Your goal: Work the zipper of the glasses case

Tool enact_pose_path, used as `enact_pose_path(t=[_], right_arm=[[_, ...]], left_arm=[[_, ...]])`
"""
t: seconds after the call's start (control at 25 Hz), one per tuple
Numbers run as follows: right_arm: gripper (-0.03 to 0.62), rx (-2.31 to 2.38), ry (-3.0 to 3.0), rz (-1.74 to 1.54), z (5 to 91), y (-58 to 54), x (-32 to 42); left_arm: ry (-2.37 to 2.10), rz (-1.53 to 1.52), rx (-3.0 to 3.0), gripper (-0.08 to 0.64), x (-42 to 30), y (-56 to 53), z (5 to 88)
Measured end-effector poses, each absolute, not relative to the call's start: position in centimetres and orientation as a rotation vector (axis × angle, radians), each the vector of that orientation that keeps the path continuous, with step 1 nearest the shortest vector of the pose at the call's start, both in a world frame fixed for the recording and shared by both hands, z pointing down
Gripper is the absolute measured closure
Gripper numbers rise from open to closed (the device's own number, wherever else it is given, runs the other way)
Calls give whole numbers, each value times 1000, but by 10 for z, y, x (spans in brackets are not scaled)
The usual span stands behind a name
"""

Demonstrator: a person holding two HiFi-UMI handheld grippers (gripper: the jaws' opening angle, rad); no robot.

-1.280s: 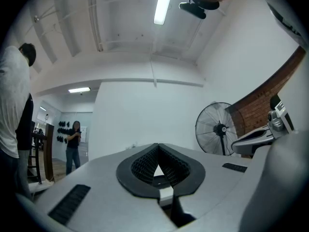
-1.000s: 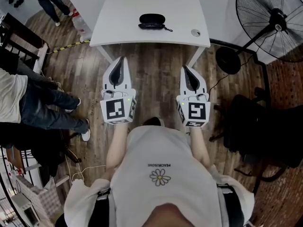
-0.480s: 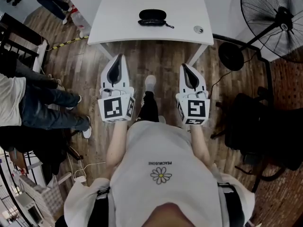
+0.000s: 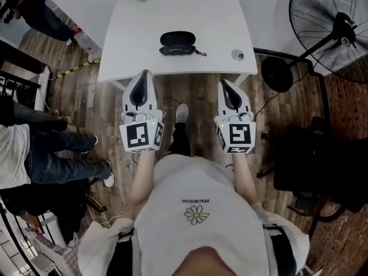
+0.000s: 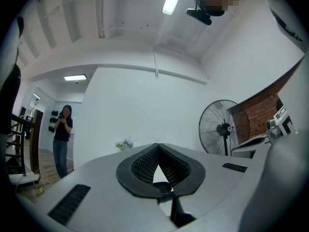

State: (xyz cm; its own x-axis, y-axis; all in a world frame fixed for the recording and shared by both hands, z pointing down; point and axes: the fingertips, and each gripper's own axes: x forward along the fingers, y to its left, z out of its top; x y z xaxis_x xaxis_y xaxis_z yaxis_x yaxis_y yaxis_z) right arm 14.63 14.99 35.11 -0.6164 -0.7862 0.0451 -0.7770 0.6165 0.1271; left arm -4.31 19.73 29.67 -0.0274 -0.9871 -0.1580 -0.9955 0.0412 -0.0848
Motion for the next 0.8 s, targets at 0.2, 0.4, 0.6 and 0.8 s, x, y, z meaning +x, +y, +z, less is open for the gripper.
enact_pose_path(t=[0.2, 0.4, 0.6, 0.8], right_arm=[[584, 1296, -2765, -118, 339, 81, 109], [584, 1297, -2719, -117, 334, 7, 70], [584, 1264, -2704, -108, 333, -58, 25], [584, 1259, -2674, -62, 341, -109, -10]], left_arm=[[2132, 72, -2088, 545, -81, 125, 294], [2126, 88, -2106, 546, -126, 53, 290], [2145, 99, -2122, 545, -175, -15, 296], [2154, 97, -2154, 546, -211, -70, 303]])
